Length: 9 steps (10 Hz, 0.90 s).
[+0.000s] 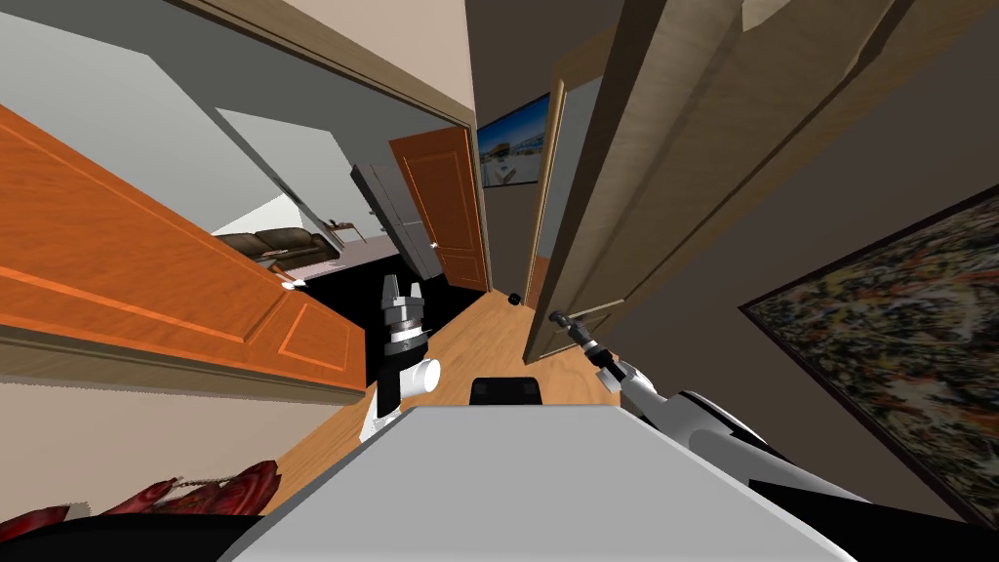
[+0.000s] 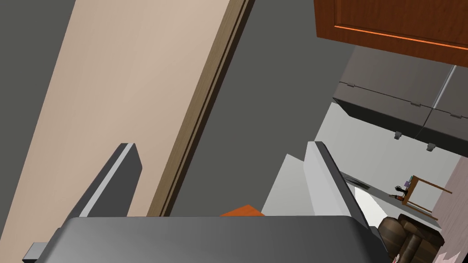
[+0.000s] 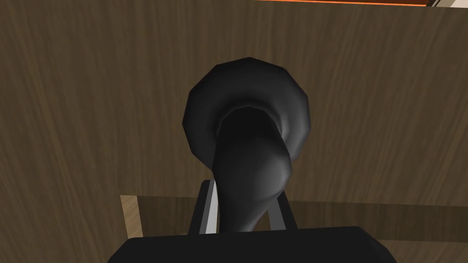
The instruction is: Pull the door open
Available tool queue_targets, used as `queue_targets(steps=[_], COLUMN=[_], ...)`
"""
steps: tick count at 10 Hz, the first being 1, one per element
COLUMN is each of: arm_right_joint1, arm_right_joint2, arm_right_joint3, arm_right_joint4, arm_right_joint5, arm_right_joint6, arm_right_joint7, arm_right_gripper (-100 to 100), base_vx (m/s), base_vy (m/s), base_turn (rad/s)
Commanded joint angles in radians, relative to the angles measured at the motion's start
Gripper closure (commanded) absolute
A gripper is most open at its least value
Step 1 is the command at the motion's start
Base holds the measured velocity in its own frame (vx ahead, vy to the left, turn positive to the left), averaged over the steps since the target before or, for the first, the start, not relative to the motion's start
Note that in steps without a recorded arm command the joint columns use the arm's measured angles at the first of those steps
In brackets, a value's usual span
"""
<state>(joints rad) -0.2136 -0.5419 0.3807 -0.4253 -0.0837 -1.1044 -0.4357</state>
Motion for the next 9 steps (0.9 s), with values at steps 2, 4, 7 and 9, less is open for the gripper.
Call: queue_targets(steps=[2,4,7,9], arm_right_joint1=[0.027,0.027,0.05,0.054], arm_right_joint2=[-0.024,-0.024,-0.05,-0.055], arm_right_joint3=[0.019,0.019,0.048,0.053], arm_right_joint4=[-0.005,-0.027,-0.037,-0.038], arm_right_joint5=[0.007,0.007,0.019,0.021], arm_right_joint6=[-0.029,-0.029,-0.076,-0.085], arm_right_joint7=[-0.016,-0.016,-0.041,-0.046], arm_right_gripper=[100,100,100,100], base_vx=[-0.061,-0.018,-0.019,-0.04], base_vy=[-0.048,-0.007,-0.033,-0.046], base_turn=[-0.027,-0.016,-0.02,-0.028])
